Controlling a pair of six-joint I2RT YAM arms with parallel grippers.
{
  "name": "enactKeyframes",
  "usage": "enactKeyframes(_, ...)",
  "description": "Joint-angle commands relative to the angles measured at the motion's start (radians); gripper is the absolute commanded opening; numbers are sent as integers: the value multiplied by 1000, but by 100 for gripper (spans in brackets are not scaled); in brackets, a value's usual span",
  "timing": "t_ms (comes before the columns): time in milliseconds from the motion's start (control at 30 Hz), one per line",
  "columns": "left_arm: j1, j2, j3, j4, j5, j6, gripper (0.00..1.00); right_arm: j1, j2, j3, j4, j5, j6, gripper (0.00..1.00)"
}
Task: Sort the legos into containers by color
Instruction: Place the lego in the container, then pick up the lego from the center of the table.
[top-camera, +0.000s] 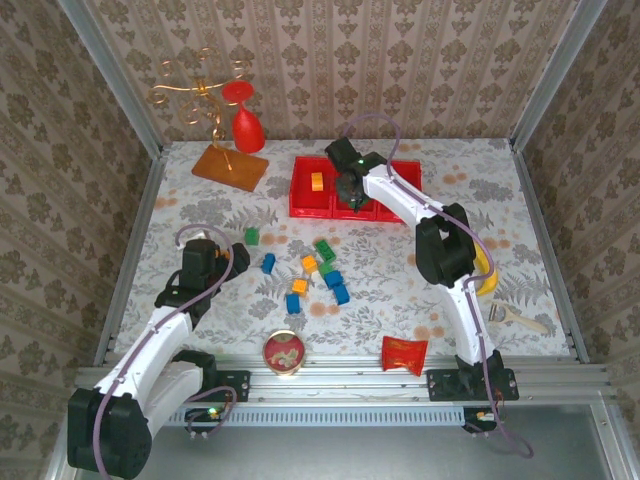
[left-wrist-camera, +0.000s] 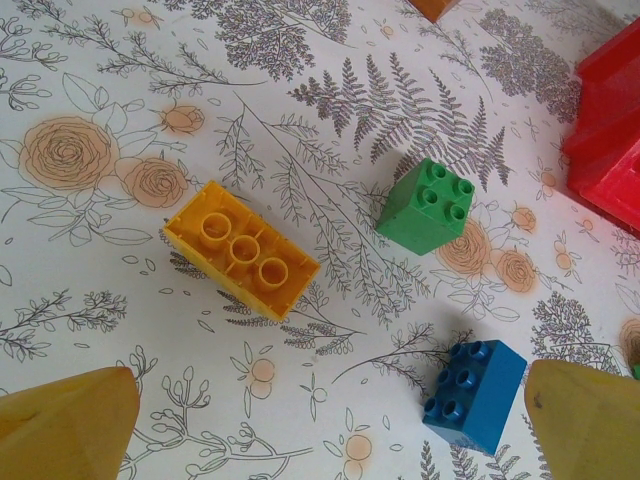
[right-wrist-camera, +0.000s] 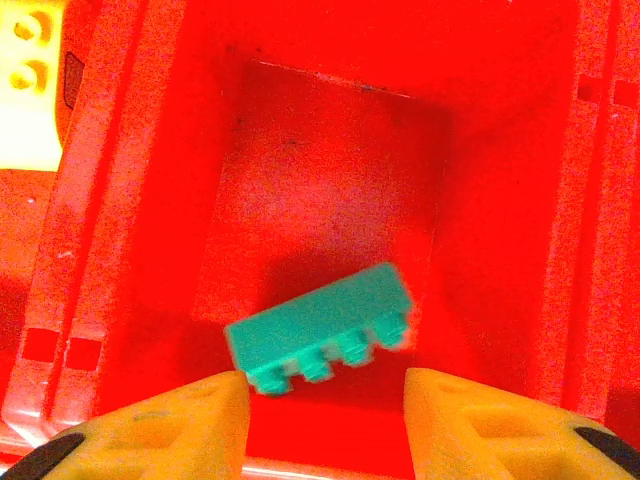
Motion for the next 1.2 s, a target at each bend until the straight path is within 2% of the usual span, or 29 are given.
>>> enactKeyframes(0, 8, -11, 35, -40, 3, 30, 100, -6, 12, 44, -37, -4, -15, 47)
enactKeyframes(367, 8, -16, 35, -45, 1, 29, 100, 2, -69, 21, -70, -4, -9, 50)
enactKeyframes(567, 8, -16, 28, -29, -3, 28, 100, 44, -205, -136, -44, -1, 15, 54)
enactKeyframes(767, 8, -13, 23, -15, 10, 25, 100, 136, -352, -321, -27, 2, 56, 60)
enactKeyframes(1167, 10, -19, 11, 1, 20, 6, 100, 308, -558, -606, -79, -38, 238, 71)
